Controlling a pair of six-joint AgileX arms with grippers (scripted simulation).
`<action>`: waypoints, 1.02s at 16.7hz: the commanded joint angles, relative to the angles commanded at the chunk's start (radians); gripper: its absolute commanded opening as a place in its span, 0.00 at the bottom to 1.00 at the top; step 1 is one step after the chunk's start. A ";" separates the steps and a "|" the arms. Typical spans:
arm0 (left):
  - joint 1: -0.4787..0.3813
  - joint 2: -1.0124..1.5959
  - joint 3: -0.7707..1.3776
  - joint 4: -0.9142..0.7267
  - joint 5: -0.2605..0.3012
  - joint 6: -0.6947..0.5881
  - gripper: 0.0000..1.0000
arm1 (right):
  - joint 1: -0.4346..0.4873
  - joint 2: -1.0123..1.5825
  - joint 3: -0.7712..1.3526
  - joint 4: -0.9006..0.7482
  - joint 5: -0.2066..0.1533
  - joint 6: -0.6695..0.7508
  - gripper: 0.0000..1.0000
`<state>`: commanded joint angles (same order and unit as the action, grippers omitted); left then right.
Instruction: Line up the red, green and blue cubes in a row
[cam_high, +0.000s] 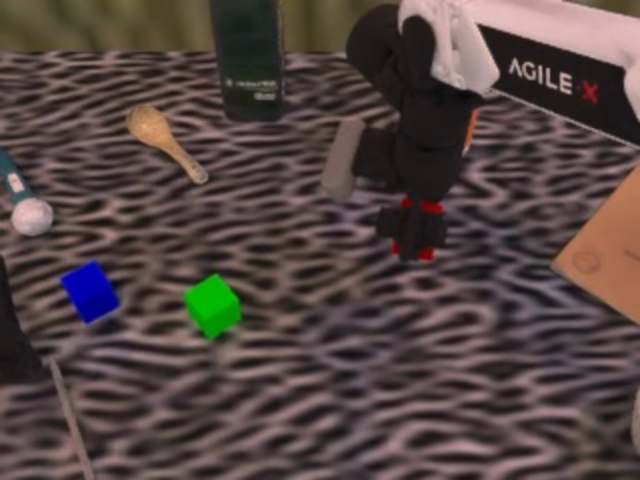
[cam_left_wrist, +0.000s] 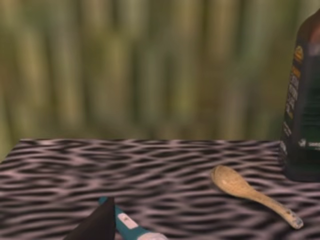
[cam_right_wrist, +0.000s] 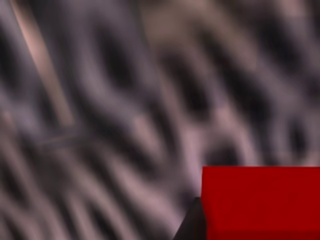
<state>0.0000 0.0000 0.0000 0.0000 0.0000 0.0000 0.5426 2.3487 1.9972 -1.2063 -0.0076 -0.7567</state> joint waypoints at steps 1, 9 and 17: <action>0.000 0.000 0.000 0.000 0.000 0.000 1.00 | 0.000 0.000 0.000 0.000 0.000 0.000 0.00; 0.000 0.000 0.000 0.000 0.000 0.000 1.00 | 0.145 0.007 0.036 -0.025 0.000 0.065 0.00; 0.000 0.000 0.000 0.000 0.000 0.000 1.00 | 0.457 0.008 0.092 -0.083 0.000 0.198 0.00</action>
<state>0.0000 0.0000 0.0000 0.0000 0.0000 0.0000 0.9994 2.3571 2.0897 -1.2891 -0.0080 -0.5589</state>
